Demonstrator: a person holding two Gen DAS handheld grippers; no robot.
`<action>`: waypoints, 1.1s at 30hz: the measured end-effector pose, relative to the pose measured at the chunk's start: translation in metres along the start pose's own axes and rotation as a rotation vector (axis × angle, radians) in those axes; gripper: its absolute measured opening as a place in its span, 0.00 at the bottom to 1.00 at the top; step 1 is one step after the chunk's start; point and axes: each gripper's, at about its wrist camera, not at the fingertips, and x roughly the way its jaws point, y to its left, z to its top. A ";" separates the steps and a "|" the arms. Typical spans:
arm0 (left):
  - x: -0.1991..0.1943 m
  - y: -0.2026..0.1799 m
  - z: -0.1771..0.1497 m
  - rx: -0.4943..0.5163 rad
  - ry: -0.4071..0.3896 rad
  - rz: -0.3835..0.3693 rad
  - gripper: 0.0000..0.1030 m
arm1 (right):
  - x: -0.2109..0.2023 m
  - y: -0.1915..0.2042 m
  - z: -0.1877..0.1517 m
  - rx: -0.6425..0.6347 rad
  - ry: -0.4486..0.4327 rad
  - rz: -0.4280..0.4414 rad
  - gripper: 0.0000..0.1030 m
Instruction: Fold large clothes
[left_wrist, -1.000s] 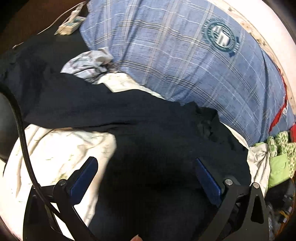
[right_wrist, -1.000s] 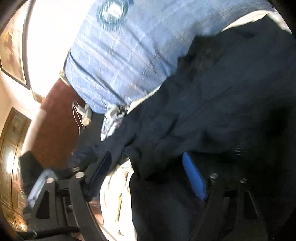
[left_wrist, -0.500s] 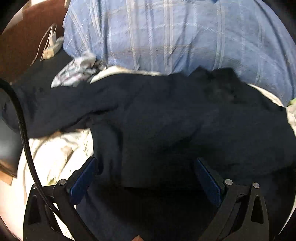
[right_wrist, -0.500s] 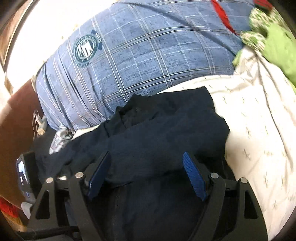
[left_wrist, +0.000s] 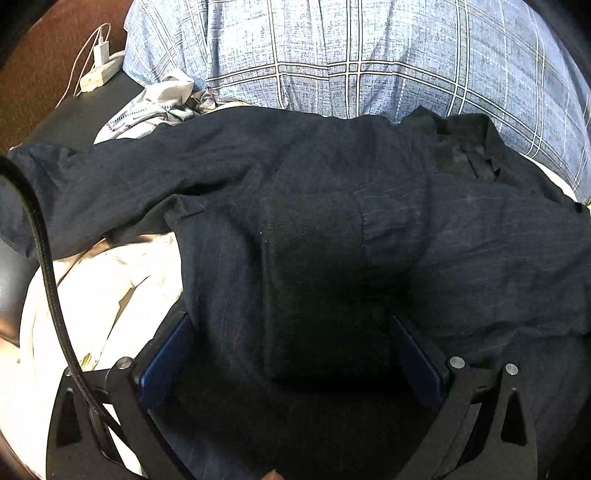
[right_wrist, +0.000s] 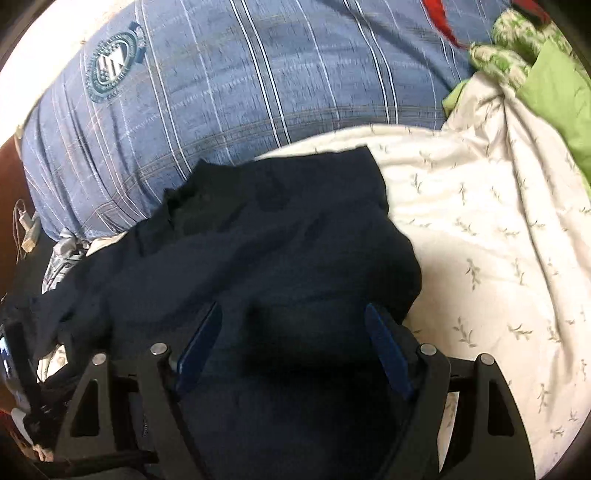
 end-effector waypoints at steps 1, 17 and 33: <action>-0.004 0.000 0.000 -0.004 -0.008 0.003 1.00 | -0.004 0.007 -0.001 -0.033 -0.021 0.017 0.78; -0.056 0.040 0.010 -0.081 -0.102 -0.009 1.00 | 0.004 0.014 -0.013 -0.127 -0.007 -0.111 0.78; -0.100 0.289 -0.031 -0.469 -0.102 0.144 1.00 | 0.010 0.309 -0.068 -0.433 0.052 0.402 0.78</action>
